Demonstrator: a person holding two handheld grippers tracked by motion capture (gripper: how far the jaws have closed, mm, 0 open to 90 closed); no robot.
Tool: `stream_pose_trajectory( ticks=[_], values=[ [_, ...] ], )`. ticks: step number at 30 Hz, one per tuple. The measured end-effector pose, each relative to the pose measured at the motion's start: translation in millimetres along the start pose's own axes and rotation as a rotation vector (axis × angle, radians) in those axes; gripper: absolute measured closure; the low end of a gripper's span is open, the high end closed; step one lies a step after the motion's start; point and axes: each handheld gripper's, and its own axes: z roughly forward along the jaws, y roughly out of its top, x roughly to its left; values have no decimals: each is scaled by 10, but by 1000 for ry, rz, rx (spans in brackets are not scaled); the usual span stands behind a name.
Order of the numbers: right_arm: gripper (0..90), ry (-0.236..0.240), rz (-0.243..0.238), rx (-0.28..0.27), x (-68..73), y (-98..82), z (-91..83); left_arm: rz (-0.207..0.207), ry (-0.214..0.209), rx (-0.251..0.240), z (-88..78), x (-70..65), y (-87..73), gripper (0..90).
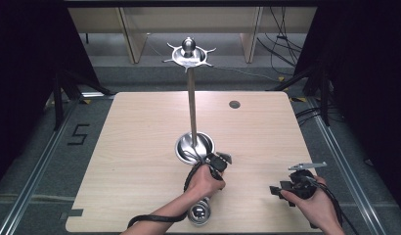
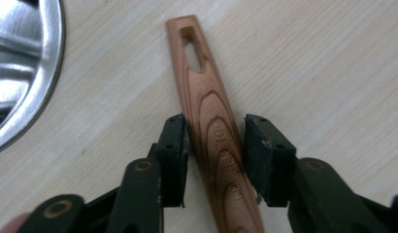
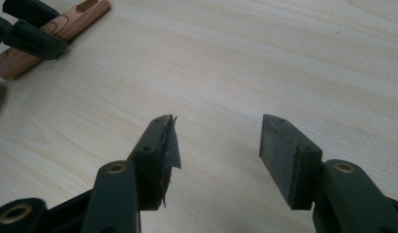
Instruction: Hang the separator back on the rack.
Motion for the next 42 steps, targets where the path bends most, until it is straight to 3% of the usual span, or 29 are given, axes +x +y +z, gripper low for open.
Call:
stream_pose_trajectory(
  ticks=[5,12,13,14,15,18,23,25,26,28,29,31,32,33,37,39,40,41,42],
  values=[
    [474,-13,3,4,2,1,13,-13,3,26,-6,59,-8,623],
    [474,18,1,5,-4,0,18,-23,-8,30,-2,68,-4,618],
    [474,13,3,8,-2,-1,17,-50,-17,31,2,53,-7,620],
    [473,2,3,9,3,-3,18,-52,-20,40,3,56,-6,624],
    [473,-45,8,-30,21,-15,49,-53,-23,45,0,62,-4,625],
    [473,-47,-1,3,25,-7,20,-47,-27,50,-1,77,-1,639],
    [473,-41,-4,3,17,-10,34,-41,-28,43,-2,77,-22,665],
    [473,-47,-12,25,18,-5,16,-22,-41,50,-17,108,-31,667],
    [473,-46,-9,28,22,-5,13,3,-44,42,-18,135,-43,668],
    [473,-53,-12,30,23,-4,15,-17,-67,34,-25,137,-73,670],
    [473,-54,-12,33,25,-4,16,7,-62,7,-15,158,-90,670],
    [473,-57,-3,36,39,-3,17,6,-73,-24,-33,174,-120,670],
    [473,-56,-3,36,40,-2,21,-20,-94,-2,-66,167,-127,670],
    [473,-55,-23,29,25,-3,26,10,-93,-9,-84,203,-136,670],
    [473,-64,-22,28,31,-2,27,-7,-126,-75,-168,291,-225,670],
    [473,-53,-24,26,34,-2,24,-37,-150,-93,-225,315,-269,670],
    [473,-47,-23,27,30,-2,32,-16,-144,-118,-250,351,-290,671],
    [473,-43,-22,43,29,1,26,-28,-151,-137,-279,364,-314,671],
    [473,-46,-22,51,31,4,23,-66,-157,-185,-305,362,-345,670]
  ],
)
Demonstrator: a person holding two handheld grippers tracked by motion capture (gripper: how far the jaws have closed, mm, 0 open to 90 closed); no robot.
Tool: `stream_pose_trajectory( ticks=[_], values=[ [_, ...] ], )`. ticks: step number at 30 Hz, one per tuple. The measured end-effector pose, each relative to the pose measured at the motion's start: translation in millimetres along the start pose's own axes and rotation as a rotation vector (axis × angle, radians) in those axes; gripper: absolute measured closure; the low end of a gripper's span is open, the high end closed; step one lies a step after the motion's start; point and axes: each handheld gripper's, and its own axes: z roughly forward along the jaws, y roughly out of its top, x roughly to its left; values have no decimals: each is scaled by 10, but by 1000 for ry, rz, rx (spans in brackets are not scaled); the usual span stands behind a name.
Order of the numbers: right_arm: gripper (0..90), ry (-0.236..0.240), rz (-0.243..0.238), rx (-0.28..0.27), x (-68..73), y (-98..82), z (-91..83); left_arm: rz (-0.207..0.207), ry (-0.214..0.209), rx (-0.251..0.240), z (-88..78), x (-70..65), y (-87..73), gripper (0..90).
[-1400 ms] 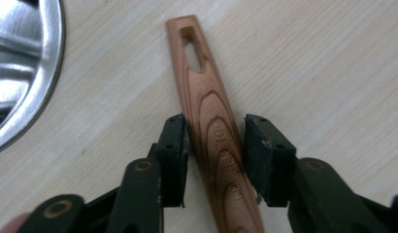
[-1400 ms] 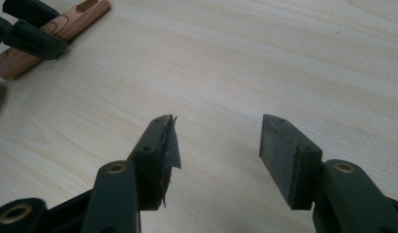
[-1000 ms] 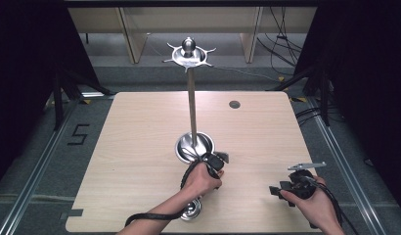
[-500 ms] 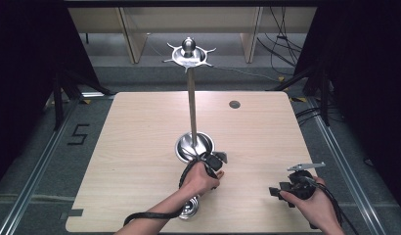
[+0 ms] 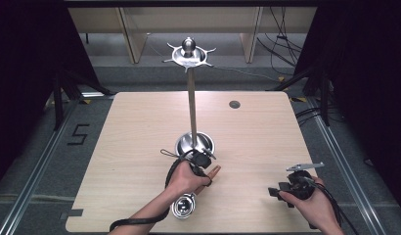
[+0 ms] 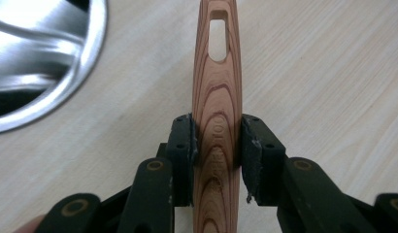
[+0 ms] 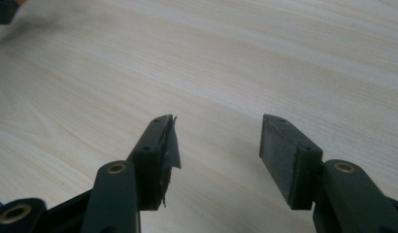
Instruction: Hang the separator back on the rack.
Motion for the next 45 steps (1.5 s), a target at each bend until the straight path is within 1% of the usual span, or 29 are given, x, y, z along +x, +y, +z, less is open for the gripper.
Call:
stream_pose_trajectory(
  ticks=[1,2,5,6,7,8,9,10,11,12,13,14,15,16,17,20,22,23,24,28,29,30,34,35,36,38,40,43,45],
  values=[
    [473,51,51,-5,33,-8,4,3,-3,-10,-29,17,-12,671],
    [473,74,51,-24,28,-14,19,20,-9,-29,-69,44,-23,671],
    [473,72,45,-28,30,-12,17,41,-16,-77,-206,103,-77,671],
    [473,74,0,-44,-7,-7,25,51,-21,-102,-247,124,-101,671],
    [473,67,5,-44,-3,-5,20,65,-15,-124,-305,146,-130,671],
    [473,49,8,-44,8,-2,13,58,-9,-149,-348,151,-156,671],
    [473,39,7,-44,8,-1,13,36,-9,-213,-368,140,-183,671],
    [473,60,2,-49,9,-1,11,42,1,-240,-403,161,-212,671],
    [473,59,-2,-44,4,-1,2,21,12,-271,-430,161,-237,671],
    [473,63,36,-36,46,-4,-5,30,8,-308,-462,180,-260,671],
    [473,59,38,-40,55,-5,-8,27,18,-319,-495,186,-279,671],
    [473,57,34,-47,57,-5,-7,18,15,-350,-519,203,-303,671],
    [474,61,43,-41,64,-1,-12,18,-11,-384,-560,229,-331,671],
    [474,59,38,-47,65,2,-15,21,-14,-411,-581,235,-349,671],
    [474,54,-3,-65,33,7,-5,22,-12,-437,-612,243,-373,671],
    [475,57,-1,-77,37,10,-17,16,0,-505,-683,264,-448,671],
    [475,51,1,-80,38,12,-28,8,15,-566,-715,257,-503,671],
    [475,54,-47,-109,4,17,-19,12,36,-579,-742,246,-527,671],
    [475,12,-13,-144,43,3,6,16,53,-594,-757,239,-543,671],
    [475,13,-15,-139,44,4,7,9,100,-659,-846,197,-610,671],
    [475,56,-12,-90,30,14,-18,8,112,-673,-867,185,-617,671],
    [475,65,-3,-83,38,12,-19,-1,125,-689,-888,171,-621,671],
    [475,57,-1,-78,51,12,-24,-26,180,-751,-983,136,-621,671],
    [475,59,36,-69,85,7,-32,-25,197,-770,-1014,132,-617,671],
    [475,46,9,-82,66,0,-22,-27,205,-778,-1035,125,-615,671],
    [475,54,37,-69,82,8,-37,-31,225,-803,-1088,106,-604,671],
    [475,53,35,-71,82,7,-36,-39,236,-829,-1127,90,-591,671],
    [475,53,-31,-100,39,14,-15,-46,252,-850,-1174,76,-574,671],
    [474,53,-39,-105,31,15,-8,-54,260,-860,-1201,72,-559,671]
  ],
)
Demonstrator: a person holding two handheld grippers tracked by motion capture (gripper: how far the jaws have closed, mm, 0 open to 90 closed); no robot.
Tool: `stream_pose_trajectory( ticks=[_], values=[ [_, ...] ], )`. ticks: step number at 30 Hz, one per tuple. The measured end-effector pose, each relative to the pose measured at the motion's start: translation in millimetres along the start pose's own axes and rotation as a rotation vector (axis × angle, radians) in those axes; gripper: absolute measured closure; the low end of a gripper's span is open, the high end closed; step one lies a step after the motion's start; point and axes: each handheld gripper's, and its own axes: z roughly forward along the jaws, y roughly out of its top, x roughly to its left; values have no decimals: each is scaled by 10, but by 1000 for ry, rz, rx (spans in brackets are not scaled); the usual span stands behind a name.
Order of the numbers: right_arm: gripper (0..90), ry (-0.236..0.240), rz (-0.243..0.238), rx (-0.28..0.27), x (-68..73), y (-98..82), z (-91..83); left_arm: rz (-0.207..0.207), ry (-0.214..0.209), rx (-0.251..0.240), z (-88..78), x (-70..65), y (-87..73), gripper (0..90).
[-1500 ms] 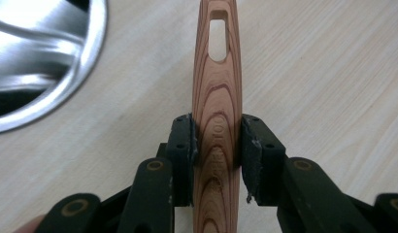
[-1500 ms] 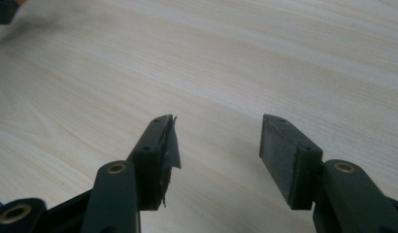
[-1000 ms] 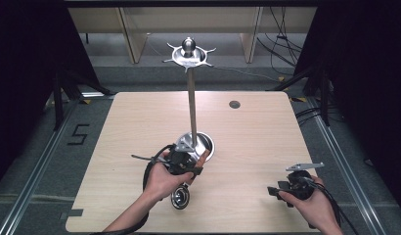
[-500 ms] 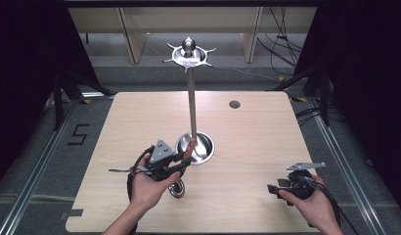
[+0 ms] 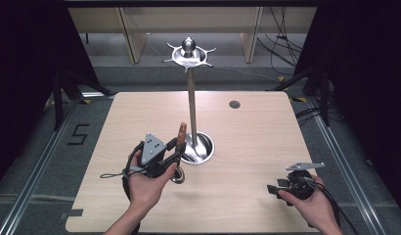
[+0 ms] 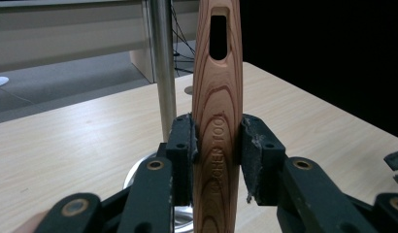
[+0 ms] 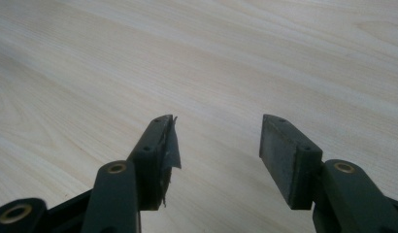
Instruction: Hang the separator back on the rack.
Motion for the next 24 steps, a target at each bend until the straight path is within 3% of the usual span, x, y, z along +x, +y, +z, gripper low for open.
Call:
stream_pose_trajectory(
  ticks=[15,17,19,20,24],
  values=[
    [474,-6,-14,-18,-7,2,-6,-29,52,-107,-6,-21,233,671],
    [474,-7,18,0,17,3,-23,-31,56,-122,3,-34,265,671],
    [474,-58,20,-7,40,3,-24,-29,57,-127,10,-44,303,671],
    [474,-59,1,-21,26,4,-14,-33,54,-135,18,-51,318,670],
    [473,-52,4,-33,22,-1,-2,-25,57,-148,27,-63,365,670]
  ],
)
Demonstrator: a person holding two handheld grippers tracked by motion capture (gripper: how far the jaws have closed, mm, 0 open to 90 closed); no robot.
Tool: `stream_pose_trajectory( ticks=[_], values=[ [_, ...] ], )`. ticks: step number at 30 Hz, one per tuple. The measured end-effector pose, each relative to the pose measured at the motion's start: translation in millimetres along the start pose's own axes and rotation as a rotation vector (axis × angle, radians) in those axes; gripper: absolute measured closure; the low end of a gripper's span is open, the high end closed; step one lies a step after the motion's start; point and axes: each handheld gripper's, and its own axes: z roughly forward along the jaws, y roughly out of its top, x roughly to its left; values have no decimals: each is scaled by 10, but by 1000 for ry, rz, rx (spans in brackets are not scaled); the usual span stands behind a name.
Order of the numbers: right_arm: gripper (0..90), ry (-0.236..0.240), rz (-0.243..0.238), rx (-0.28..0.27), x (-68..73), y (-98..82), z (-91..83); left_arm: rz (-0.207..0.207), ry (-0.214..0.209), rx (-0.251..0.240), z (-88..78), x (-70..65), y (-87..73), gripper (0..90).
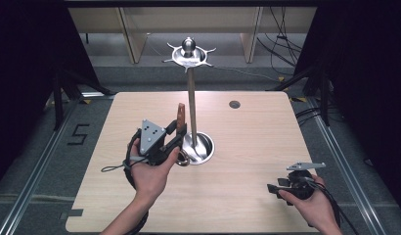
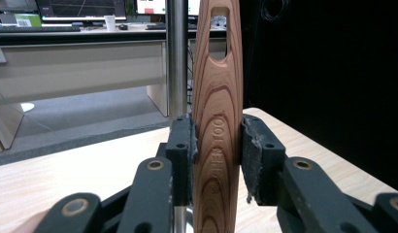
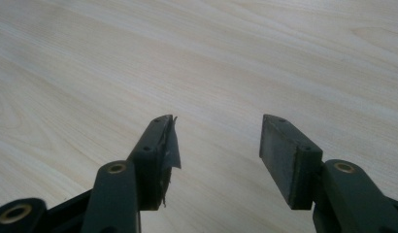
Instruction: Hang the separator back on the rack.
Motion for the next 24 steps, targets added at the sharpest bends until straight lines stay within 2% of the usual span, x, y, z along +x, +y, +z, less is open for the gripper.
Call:
stream_pose_trajectory(
  ticks=[1,2,3,4,8,10,11,12,14,21,23,24],
  values=[
    [474,43,-4,16,-20,5,-10,-6,1,-8,6,-5,7,670],
    [474,44,-3,10,-18,3,-10,-5,2,-10,6,-7,17,670],
    [473,9,28,8,17,-4,-10,-2,4,-12,5,-7,27,670],
    [473,6,24,10,13,-5,-12,-20,3,-12,6,-18,32,670],
    [473,5,26,-1,14,-9,-3,-26,8,-24,9,-23,64,671],
    [473,-2,25,32,17,0,-26,-31,11,-30,9,-25,81,670],
    [473,-35,10,63,20,12,-51,-31,10,-33,10,-26,89,670],
    [473,-36,8,63,19,12,-50,-32,12,-35,10,-29,97,671],
    [473,-16,11,55,14,9,-42,-36,11,-42,15,-38,114,671],
    [472,-24,17,63,20,10,-50,-42,19,-55,40,-50,160,671],
    [472,28,19,76,1,15,-56,-43,20,-58,46,-53,170,670],
    [472,27,16,76,0,16,-57,-45,22,-60,48,-55,173,670]
  ],
)
